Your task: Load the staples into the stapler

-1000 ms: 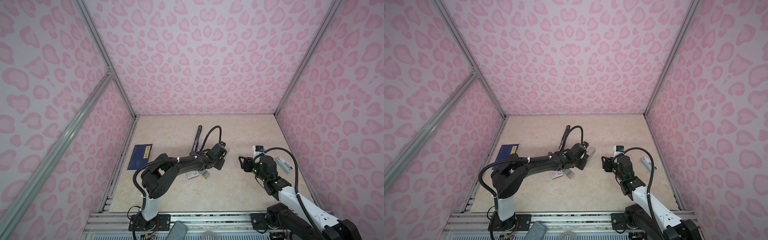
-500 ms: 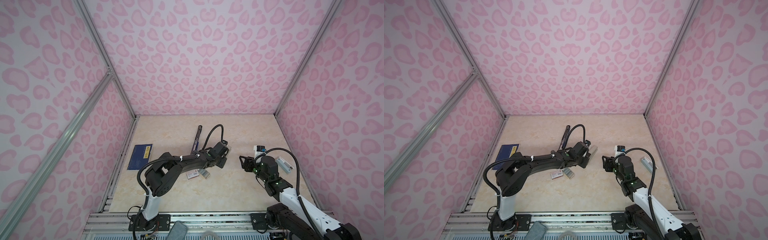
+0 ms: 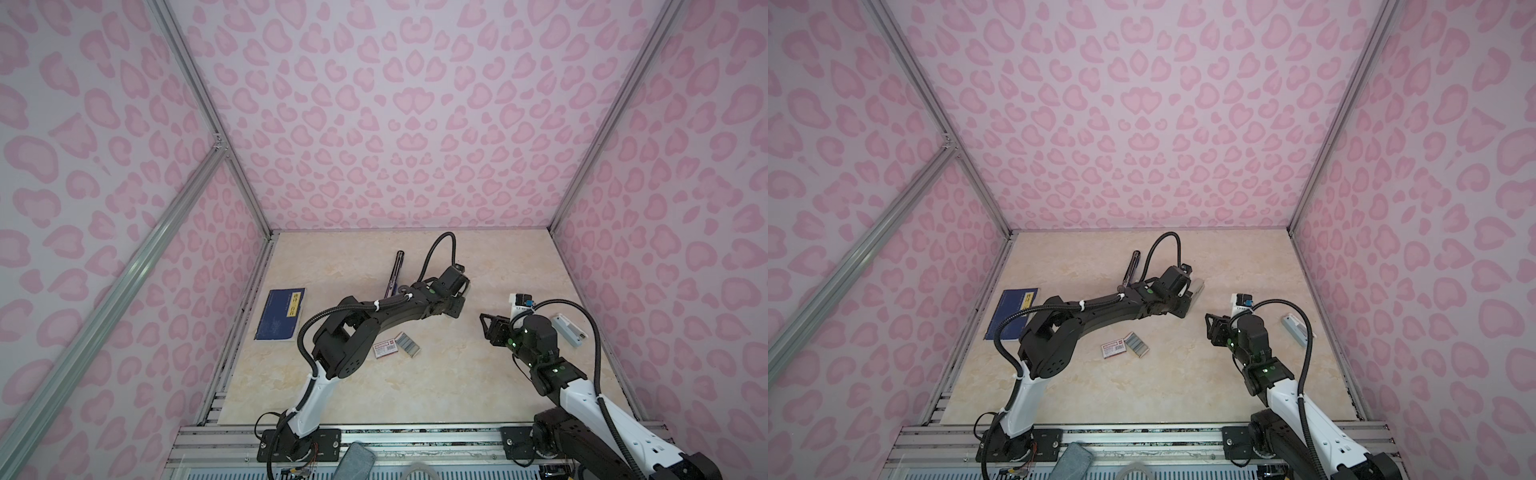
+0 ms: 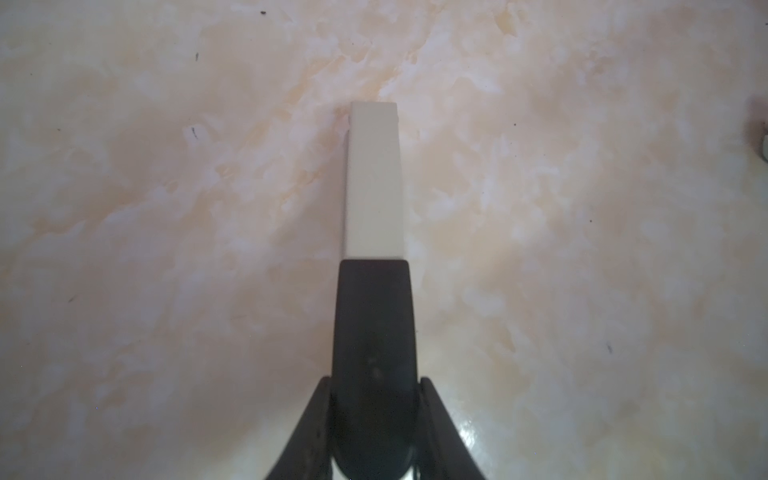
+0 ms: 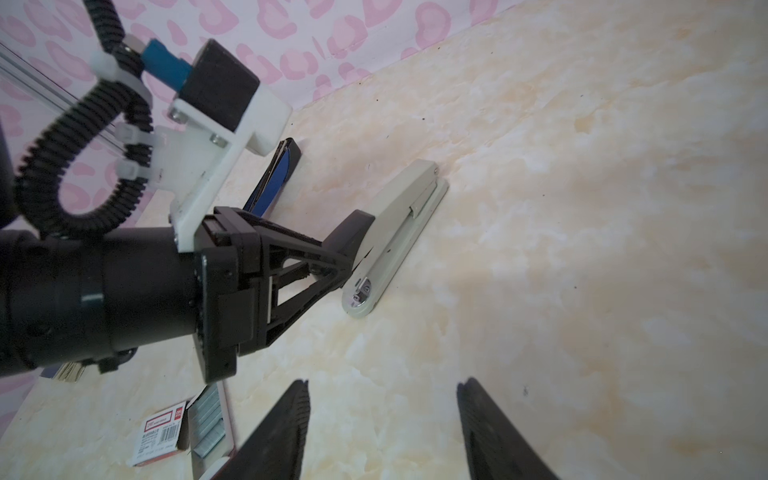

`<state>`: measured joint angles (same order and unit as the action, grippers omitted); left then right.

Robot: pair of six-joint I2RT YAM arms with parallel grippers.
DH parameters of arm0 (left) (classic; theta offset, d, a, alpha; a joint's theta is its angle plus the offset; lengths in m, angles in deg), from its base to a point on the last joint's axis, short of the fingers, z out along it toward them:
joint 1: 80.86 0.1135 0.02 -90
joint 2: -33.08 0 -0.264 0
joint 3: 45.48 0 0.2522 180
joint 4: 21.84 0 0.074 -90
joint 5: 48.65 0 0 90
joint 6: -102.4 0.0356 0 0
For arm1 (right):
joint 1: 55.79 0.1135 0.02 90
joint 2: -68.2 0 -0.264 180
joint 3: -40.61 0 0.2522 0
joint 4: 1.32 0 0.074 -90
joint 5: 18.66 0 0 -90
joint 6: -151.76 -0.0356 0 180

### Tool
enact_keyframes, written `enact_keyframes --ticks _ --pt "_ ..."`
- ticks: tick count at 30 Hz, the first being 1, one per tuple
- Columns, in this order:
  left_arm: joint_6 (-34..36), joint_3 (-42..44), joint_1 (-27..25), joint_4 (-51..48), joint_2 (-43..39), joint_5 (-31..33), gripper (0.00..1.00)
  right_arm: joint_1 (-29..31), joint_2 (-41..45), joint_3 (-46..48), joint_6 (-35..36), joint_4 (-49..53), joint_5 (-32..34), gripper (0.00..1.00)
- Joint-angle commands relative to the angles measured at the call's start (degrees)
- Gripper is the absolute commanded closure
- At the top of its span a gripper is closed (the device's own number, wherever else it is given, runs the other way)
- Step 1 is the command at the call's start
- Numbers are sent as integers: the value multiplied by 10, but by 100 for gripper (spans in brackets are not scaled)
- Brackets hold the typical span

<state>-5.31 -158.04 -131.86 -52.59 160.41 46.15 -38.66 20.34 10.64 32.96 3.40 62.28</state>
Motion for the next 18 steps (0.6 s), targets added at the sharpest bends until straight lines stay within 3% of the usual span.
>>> enact_keyframes --ticks 1,7,13,18 --pt "6 -18 3 -21 6 -21 54 0 2 4 -4 2 0 40" --pt "8 28 3 -27 -70 -20 39 0 3 5 0 3 -1 39" --pt "1 146 5 -5 -186 -13 38 10 -14 -5 3 -7 -19 39" --pt "-31 262 22 5 -266 -21 39 60 -33 -28 23 9 -12 42"
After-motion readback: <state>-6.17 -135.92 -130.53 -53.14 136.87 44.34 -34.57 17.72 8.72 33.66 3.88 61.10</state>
